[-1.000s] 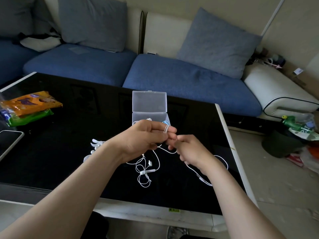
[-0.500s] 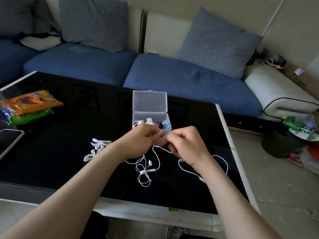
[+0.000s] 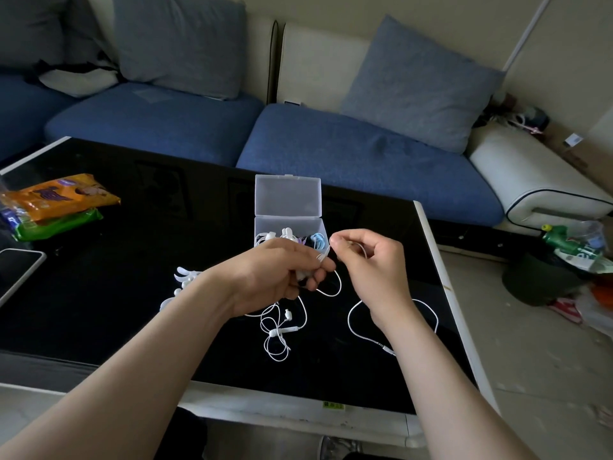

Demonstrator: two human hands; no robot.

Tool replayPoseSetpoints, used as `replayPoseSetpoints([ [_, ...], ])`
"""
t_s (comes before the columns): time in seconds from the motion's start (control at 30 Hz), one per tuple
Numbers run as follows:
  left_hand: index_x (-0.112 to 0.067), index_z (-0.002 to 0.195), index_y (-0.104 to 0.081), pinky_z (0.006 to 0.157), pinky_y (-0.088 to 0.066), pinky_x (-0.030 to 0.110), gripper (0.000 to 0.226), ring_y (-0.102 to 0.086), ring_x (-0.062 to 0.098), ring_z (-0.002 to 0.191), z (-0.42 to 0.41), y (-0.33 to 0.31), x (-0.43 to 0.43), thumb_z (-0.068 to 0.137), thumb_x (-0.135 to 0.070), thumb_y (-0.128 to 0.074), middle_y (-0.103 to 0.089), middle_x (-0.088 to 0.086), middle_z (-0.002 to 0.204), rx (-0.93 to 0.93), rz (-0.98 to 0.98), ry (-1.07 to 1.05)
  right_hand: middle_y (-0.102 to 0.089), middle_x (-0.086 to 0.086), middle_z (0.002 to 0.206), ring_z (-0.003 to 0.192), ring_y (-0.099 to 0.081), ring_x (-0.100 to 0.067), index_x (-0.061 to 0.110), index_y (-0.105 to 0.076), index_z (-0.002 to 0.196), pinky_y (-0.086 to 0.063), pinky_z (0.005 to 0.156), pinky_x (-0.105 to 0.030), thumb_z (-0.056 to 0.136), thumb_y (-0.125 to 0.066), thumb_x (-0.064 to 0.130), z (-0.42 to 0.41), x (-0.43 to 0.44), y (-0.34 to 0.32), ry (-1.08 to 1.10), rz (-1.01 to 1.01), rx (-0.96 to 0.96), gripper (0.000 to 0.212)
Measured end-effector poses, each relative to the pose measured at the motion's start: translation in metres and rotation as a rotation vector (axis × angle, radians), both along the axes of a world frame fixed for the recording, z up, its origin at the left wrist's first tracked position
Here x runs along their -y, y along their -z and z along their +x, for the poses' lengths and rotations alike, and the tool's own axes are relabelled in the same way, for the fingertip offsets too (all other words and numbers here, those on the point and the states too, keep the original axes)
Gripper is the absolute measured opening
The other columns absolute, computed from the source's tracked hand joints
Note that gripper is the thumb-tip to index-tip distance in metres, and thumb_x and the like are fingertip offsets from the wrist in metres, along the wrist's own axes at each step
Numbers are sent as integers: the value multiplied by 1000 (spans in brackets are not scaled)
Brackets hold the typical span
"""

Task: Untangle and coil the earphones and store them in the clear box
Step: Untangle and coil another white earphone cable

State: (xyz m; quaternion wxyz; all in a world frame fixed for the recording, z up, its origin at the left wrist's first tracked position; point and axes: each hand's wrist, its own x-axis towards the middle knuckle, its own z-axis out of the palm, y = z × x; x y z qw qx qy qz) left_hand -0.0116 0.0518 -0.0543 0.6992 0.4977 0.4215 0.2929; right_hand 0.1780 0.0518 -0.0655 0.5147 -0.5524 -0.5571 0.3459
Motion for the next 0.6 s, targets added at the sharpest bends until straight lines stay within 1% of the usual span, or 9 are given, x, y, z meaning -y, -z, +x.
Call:
replayPoseSetpoints([
  [0.1,-2,111,-75,59,-36,22,22,-56,11,71,1,-1,1,106,-10,-56,-64,3,83,55,-42,3,-74,11,73,70,-67,-4,18,-82,96,-58,75,-24,96,-79,19,-3,-1,3,9,14,9,4],
  [0.17,1,113,-72,58,-35,21,21,-55,9,68,2,-1,0,105,-10,-56,-63,3,82,108,-54,-31,-79,6,82,81,-74,-16,19,-82,98,-59,83,-33,99,-76,23,-3,-2,5,-32,-24,34,7],
  [0.23,0,101,-70,57,-33,22,17,-55,10,68,4,-1,-1,105,-10,-56,-62,5,83,150,-46,-93,-80,4,86,88,-76,-16,18,-82,99,-58,86,-33,104,-70,24,-5,-2,5,-120,-78,45,14],
  [0.3,-7,87,-73,56,-33,22,25,-56,10,68,7,-2,-2,106,-11,-57,-62,6,84,178,-20,-159,-73,9,75,73,-65,-7,16,-81,94,-53,74,-26,109,-62,25,-7,-1,5,-192,-137,74,26],
  [0.33,-6,93,-75,55,-36,21,23,-58,10,69,8,-1,-3,106,-10,-56,-64,7,85,211,-13,-202,-66,8,70,66,-57,-8,15,-81,93,-47,70,-28,110,-58,27,-8,-1,7,-210,-174,118,31],
  [0.37,-2,106,-75,54,-41,21,21,-61,10,71,8,-2,-3,107,-9,-55,-67,7,88,257,-16,-254,-60,5,67,64,-50,-11,16,-81,93,-41,68,-31,110,-57,28,-10,0,9,-233,-218,169,32],
  [0.43,5,121,-70,60,-53,27,24,-67,13,78,5,1,-7,108,-7,-54,-75,10,99,291,-6,-357,-54,4,64,62,-46,-16,24,-83,94,-36,65,-32,108,-57,29,-14,3,12,-313,-306,262,30],
  [0.5,2,118,-72,70,-59,32,22,-73,15,87,2,8,-10,108,-10,-56,-79,12,107,163,55,-440,-51,6,62,59,-44,-15,27,-83,93,-34,61,-32,106,-58,30,-17,6,13,-373,-347,320,28],
  [0.6,1,115,-72,78,-63,28,18,-78,17,93,-2,17,-13,107,-6,-56,-81,11,104,9,143,-499,-47,6,59,51,-39,-11,24,-81,92,-33,53,-27,108,-58,26,-23,10,8,-456,-371,300,28],
])
